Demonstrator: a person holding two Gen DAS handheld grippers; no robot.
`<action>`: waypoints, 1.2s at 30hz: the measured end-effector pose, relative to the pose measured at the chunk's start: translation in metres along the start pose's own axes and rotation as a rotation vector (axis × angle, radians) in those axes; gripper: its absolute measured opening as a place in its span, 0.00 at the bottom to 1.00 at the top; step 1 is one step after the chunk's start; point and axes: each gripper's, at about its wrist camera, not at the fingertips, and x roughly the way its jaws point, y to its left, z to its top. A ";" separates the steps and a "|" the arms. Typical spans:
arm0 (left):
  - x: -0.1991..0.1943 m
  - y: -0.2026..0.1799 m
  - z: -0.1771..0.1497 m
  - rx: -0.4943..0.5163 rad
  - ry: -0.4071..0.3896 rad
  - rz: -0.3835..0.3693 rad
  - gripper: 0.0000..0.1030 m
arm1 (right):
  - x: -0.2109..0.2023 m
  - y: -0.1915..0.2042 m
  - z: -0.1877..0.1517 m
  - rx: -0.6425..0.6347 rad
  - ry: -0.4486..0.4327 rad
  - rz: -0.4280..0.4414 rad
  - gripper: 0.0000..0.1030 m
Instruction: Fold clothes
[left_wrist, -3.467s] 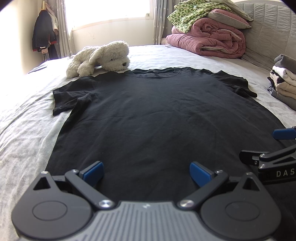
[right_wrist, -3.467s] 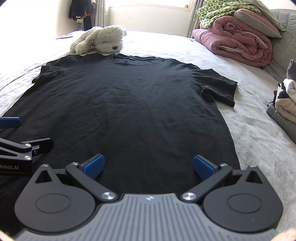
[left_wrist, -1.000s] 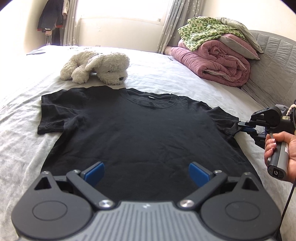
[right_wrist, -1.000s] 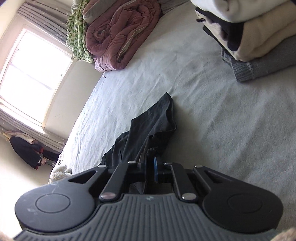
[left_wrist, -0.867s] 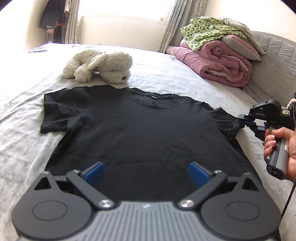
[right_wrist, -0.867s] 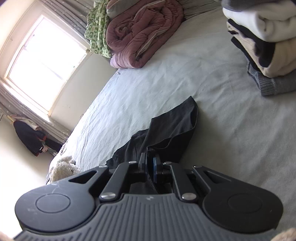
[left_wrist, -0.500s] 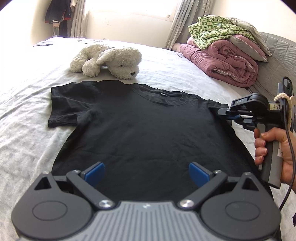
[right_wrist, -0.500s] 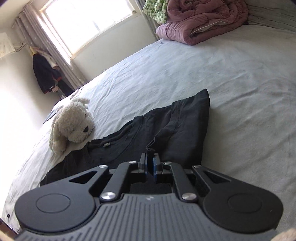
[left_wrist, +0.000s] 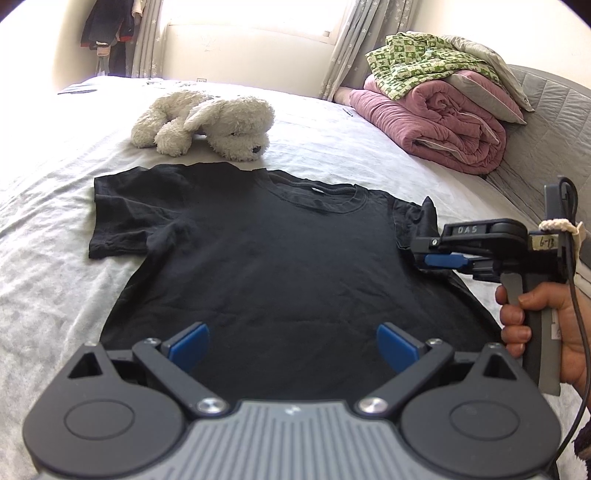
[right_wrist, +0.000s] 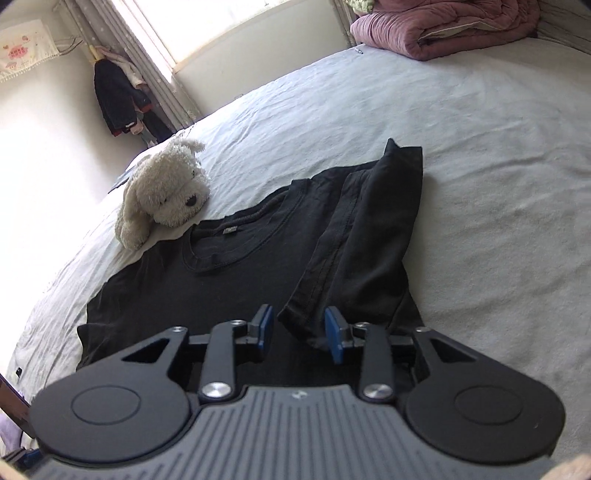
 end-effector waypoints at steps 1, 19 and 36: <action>-0.001 0.003 0.001 -0.004 0.002 -0.011 0.92 | -0.008 -0.004 0.003 0.030 -0.032 0.008 0.45; 0.199 -0.062 0.112 -0.167 0.145 -0.384 0.48 | 0.036 -0.106 0.027 0.458 -0.289 0.077 0.43; 0.310 -0.101 0.156 -0.072 0.195 -0.567 0.34 | 0.031 -0.105 0.029 0.431 -0.273 0.118 0.46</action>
